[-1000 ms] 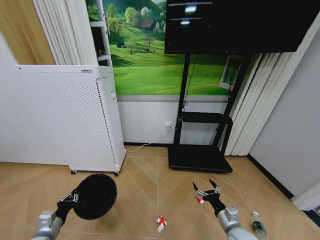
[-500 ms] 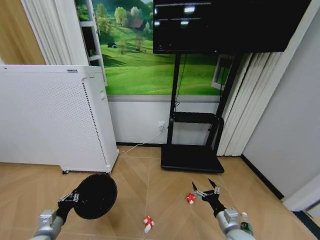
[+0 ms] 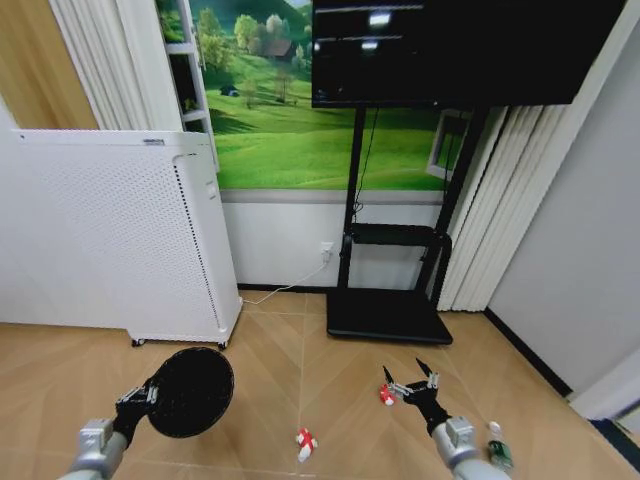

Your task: Pick up the trash bin and place the garbage on the floor into it.

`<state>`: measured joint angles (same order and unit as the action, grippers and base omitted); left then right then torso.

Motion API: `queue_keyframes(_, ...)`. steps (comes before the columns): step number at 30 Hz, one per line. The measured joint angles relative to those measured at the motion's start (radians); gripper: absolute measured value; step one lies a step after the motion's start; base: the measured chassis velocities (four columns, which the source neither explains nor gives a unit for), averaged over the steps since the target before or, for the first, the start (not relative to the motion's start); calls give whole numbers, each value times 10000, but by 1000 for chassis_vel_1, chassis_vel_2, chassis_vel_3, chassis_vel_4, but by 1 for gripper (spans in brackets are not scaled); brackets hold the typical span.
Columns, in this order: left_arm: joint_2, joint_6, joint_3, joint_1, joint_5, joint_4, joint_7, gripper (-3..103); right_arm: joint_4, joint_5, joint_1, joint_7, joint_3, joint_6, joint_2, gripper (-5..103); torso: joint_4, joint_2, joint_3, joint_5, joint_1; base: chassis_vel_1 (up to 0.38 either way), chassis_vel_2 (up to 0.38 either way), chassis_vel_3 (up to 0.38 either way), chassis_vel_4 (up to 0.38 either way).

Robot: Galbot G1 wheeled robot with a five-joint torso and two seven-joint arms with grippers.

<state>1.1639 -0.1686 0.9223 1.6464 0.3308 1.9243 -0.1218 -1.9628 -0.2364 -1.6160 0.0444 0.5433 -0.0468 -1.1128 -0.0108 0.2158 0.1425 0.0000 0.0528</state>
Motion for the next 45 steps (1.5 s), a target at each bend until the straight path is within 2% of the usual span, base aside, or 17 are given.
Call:
queue_keyframes(17,20,120,-64,1,-118,-137,-5,7,61,177,-65,-115,-38,-112,-200,100,3,0,0,-2,-1,301,276,-297,-289)
queue_keyframes(21,-5,134,-82,-25,-125,-173,-3,7,151,235,-10,0,-164,-405,-380,100,4,-1,0,4,0,267,256,-274,-255)
queue_keyframes(23,-13,137,-105,-41,-143,-183,6,7,134,248,-6,22,-175,-480,-420,100,-2,1,-2,-7,-1,155,160,-71,-171)
queue_keyframes(25,-14,137,-155,-59,-175,-205,9,7,125,409,-2,16,-149,-548,-442,100,2,1,-2,0,-1,94,26,-32,-77)
queue_keyframes(27,-17,137,-187,-69,-210,-210,19,7,145,1127,-50,120,15,-492,-407,100,8,1,0,0,0,-34,21,43,12)
queue_keyframes(29,-17,146,-194,-64,-211,-209,18,7,188,1185,-61,186,-37,-493,-265,100,3,0,0,4,1,-69,-31,93,29)
queue_keyframes(32,-17,177,-204,-61,-212,-215,5,7,244,1014,-9,221,-206,63,30,100,-9,0,0,1,0,-103,-62,60,46)
queue_keyframes(33,-17,221,-209,-62,-212,-239,2,7,401,835,83,289,-333,471,215,100,-5,0,0,4,0,-37,-57,45,35)
queue_keyframes(34,-17,221,-209,-62,-212,-239,2,7,401,835,83,289,-333,471,215,100,-5,0,0,4,0,-37,-57,45,35)
queue_keyframes(36,-35,258,-225,-95,-212,-294,-5,7,658,540,159,330,-520,1135,578,100,3,0,-1,1,0,-18,-29,-8,17)
queue_keyframes(38,-61,268,-252,-150,-213,-352,-11,7,881,407,207,369,-672,1402,831,100,5,1,0,-2,0,26,5,-5,1)
queue_keyframes(45,-147,276,-444,-413,-185,-431,-15,7,2000,139,533,561,-1322,1519,1386,100,0,0,0,0,0,0,0,0,0)
